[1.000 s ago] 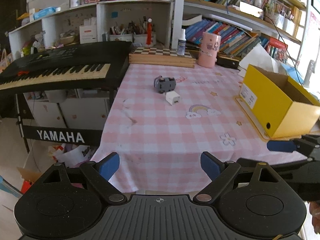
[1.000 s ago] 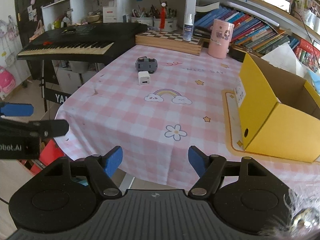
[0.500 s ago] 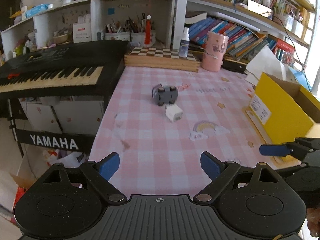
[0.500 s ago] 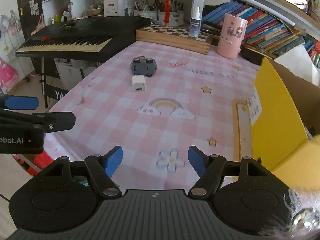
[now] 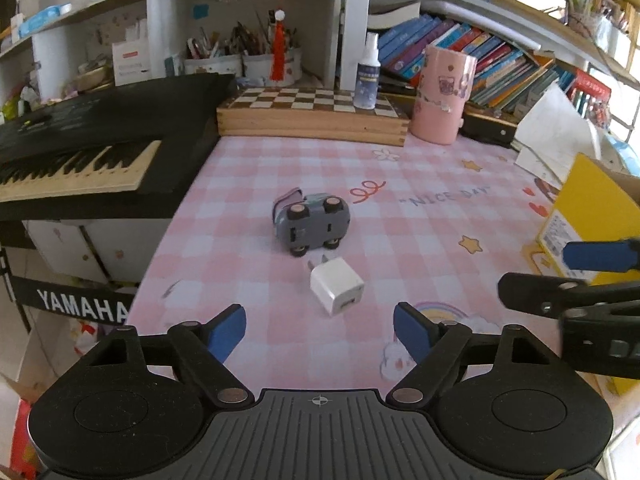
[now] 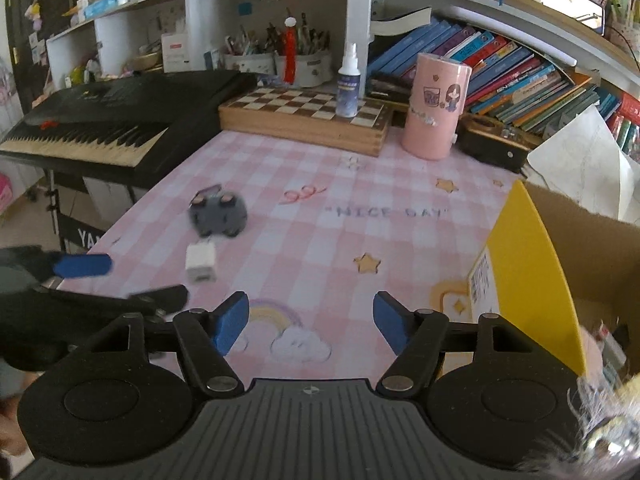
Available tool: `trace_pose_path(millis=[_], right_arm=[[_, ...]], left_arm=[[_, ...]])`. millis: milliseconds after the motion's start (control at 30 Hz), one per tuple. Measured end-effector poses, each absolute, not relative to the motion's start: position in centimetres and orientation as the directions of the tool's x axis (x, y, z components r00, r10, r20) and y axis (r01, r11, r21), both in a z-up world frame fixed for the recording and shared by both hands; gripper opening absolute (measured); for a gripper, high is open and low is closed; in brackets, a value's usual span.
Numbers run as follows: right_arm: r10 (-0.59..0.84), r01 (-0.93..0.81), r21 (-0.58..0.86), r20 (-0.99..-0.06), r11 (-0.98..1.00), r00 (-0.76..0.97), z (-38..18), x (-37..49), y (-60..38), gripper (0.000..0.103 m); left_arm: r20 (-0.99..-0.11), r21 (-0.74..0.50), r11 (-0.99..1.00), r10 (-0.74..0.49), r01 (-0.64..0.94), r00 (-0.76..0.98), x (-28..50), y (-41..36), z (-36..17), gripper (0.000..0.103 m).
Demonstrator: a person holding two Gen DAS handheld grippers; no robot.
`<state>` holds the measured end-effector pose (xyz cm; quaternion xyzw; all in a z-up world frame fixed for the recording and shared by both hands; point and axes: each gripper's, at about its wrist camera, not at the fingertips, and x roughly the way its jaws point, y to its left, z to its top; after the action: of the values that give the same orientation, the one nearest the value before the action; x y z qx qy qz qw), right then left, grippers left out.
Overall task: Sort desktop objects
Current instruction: 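Move both open tools toward the gray toy car and white charger, then grasp the white charger with the left tool while the right tool grasps the gray toy car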
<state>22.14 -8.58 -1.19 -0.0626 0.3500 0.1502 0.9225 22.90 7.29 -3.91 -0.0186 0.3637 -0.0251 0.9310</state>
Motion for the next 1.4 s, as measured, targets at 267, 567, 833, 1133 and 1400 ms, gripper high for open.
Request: trace_pose_path(millis=[267,567,833,1133,1400], right_arm=[[0.248,-0.347,-0.015,-0.67,0.938,0.7,-1.1,24.4,-8.6,0.067],[0.278,-0.383,-0.008,-0.675,0.924,0.683,-1.2,26.1,-7.9,0.067],[0.351,-0.453,0.032,-0.682,0.891,0.642,-1.8,28.0,-4.9,0.069],[0.403,-0.525,0.038,-0.689,0.85,0.603,-2.9,31.0,-0.7,0.072],[0.426,-0.582,0.025,-0.708,0.812,0.564,-4.4,32.2,2.1,0.077]], left_arm=[[-0.693,-0.044,0.999,-0.036,0.007,0.72,25.8,6.5,-5.7,0.066],[-0.702,-0.049,0.999,-0.026,-0.012,0.712,26.0,7.8,-5.5,0.027],[-0.694,-0.102,0.991,-0.01,-0.084,0.72,23.6,11.1,-3.3,0.025],[-0.715,-0.08,0.988,0.037,-0.134,0.698,22.6,12.4,-3.6,0.025],[-0.752,-0.08,0.986,0.036,-0.145,0.658,22.7,12.7,-5.2,0.025]])
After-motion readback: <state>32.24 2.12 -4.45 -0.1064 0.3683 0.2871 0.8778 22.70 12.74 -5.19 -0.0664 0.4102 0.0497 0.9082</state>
